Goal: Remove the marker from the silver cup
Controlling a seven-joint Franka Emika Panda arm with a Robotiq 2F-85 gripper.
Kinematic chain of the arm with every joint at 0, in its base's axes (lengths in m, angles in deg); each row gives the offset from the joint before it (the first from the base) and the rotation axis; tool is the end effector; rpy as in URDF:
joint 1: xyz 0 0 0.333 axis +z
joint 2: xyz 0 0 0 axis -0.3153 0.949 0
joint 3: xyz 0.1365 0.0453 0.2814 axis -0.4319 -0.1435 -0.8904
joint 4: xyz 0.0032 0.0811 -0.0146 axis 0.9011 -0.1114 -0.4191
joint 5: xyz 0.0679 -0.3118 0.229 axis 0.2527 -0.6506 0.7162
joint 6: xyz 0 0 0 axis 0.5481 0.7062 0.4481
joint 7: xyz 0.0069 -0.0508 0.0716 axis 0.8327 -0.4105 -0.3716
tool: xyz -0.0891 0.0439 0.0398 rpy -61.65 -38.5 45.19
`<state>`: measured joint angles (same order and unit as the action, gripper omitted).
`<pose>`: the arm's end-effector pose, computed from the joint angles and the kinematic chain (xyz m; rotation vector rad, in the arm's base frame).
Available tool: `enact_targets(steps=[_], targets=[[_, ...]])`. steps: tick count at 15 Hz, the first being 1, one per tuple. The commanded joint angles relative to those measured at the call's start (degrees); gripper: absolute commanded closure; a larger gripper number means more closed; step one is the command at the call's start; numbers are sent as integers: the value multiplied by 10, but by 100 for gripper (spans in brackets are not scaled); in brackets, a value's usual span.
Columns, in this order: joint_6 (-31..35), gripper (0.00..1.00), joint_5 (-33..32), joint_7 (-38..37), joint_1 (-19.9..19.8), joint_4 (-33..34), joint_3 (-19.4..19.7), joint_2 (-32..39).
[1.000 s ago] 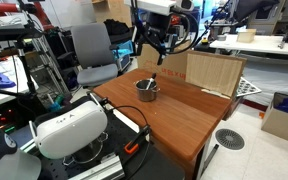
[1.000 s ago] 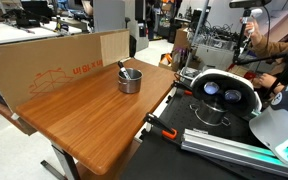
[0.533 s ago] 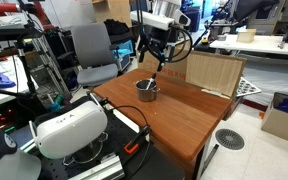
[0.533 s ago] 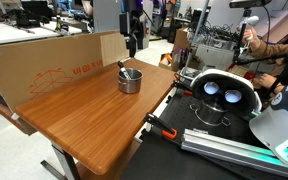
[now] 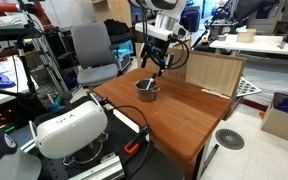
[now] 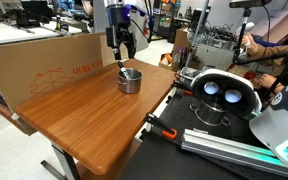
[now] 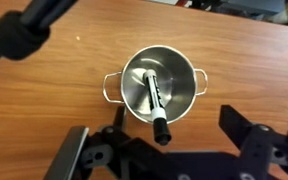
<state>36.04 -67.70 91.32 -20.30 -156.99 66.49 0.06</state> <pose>0.5920 -0.0042 0.2330 -2.9048 -0.2014 0.5084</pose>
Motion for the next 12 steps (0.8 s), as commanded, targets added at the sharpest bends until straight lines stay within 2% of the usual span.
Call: enact_targets(steps=[1, 9, 10, 12], targets=[[-40, 0, -13, -22, 0, 54, -5, 39], [13, 0, -30, -25, 12, 48, -7, 64], [19, 20, -32, -25, 14, 44, -8, 64], [37, 32, -39, -25, 17, 36, -8, 62]])
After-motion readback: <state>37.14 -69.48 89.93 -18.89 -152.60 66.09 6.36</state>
